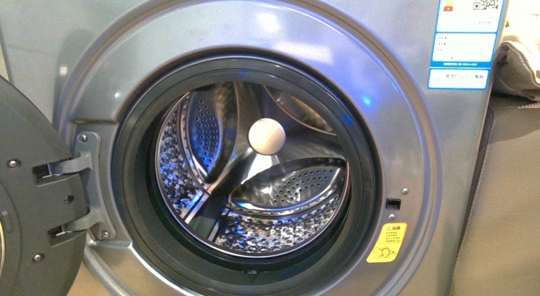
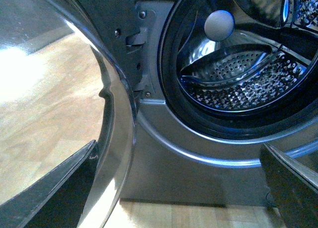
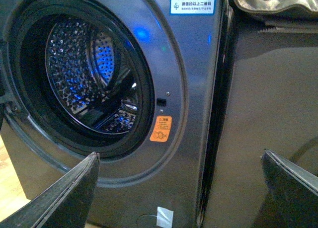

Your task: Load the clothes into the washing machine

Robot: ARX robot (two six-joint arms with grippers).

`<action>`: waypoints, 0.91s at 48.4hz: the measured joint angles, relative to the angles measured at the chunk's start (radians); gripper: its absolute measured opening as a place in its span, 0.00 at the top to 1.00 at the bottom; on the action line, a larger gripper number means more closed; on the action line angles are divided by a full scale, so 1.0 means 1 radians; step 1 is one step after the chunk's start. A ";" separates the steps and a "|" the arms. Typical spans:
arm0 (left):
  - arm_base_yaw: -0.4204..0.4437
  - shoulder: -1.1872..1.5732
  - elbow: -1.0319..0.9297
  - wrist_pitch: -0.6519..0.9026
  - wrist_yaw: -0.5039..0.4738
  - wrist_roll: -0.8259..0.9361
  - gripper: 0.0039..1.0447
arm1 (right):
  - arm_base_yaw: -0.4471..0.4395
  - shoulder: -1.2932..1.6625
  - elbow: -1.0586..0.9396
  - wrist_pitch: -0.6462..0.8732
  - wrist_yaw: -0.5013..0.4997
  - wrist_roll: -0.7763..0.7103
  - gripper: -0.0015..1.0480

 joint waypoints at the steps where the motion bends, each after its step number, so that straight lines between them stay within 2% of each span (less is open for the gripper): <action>1: 0.000 0.000 0.000 0.000 0.000 0.000 0.06 | -0.006 0.003 0.000 0.004 -0.003 0.000 0.07; 10: 0.000 0.000 0.000 0.000 0.000 0.000 0.06 | -0.145 0.080 0.024 0.093 -0.126 0.003 0.07; 15: 0.000 0.000 0.000 0.000 0.000 0.000 0.06 | -0.293 0.182 0.092 0.220 -0.259 0.034 0.07; 19: 0.000 0.000 0.000 0.000 0.000 0.000 0.06 | -0.447 0.307 0.151 0.381 -0.376 0.077 0.07; 22: 0.000 0.000 0.000 0.000 0.000 0.000 0.06 | -0.505 0.413 0.197 0.491 -0.417 0.107 0.07; 24: 0.000 0.000 0.000 0.000 0.000 0.000 0.06 | -0.576 0.496 0.240 0.556 -0.447 0.137 0.07; 28: 0.000 0.000 0.000 0.000 -0.001 0.000 0.06 | -0.665 0.617 0.319 0.620 -0.480 0.189 0.07; 38: 0.000 0.000 0.000 0.000 0.000 0.000 0.06 | -0.783 0.816 0.507 0.630 -0.513 0.256 0.07; 44: 0.000 0.000 0.000 0.000 0.000 0.000 0.06 | -0.822 0.908 0.626 0.475 -0.490 0.235 0.07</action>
